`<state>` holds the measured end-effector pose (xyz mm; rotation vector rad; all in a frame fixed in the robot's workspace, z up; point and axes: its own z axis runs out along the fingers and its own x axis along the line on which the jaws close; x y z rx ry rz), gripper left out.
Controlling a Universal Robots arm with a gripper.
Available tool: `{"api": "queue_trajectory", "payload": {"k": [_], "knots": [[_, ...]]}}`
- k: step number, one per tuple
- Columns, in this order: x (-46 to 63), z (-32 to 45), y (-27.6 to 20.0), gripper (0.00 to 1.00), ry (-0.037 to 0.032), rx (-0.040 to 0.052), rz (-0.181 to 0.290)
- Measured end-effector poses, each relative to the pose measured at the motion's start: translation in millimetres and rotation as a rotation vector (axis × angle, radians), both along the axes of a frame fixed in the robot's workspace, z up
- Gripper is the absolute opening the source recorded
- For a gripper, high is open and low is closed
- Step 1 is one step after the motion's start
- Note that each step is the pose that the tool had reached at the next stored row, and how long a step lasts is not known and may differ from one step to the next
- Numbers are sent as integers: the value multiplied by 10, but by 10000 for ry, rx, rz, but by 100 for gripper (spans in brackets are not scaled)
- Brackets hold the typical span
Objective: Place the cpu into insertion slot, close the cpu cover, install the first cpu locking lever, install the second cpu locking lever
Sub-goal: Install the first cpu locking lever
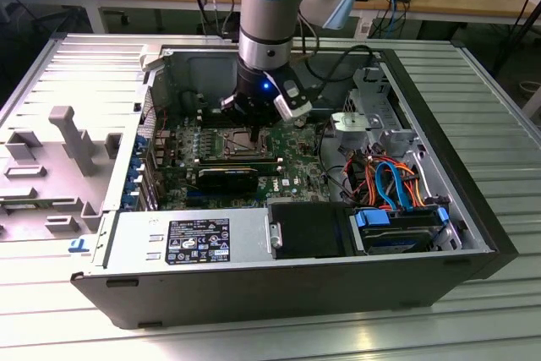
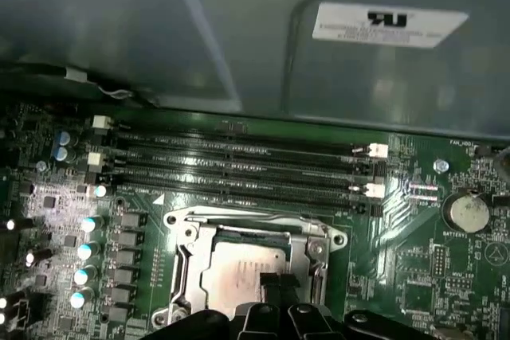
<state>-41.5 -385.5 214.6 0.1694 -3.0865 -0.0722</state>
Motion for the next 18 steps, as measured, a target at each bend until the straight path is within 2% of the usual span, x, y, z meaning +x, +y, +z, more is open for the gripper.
{"api": "queue_trajectory", "payload": {"k": [2,4,7,9,16,18], "knots": [[1,1,-36,11,1,-1,0],[1,12,-48,11,1,2,-1],[2,52,-52,11,0,10,0],[2,117,-55,11,0,30,0],[2,266,-56,11,0,86,0],[2,274,-56,11,0,89,0]]}}
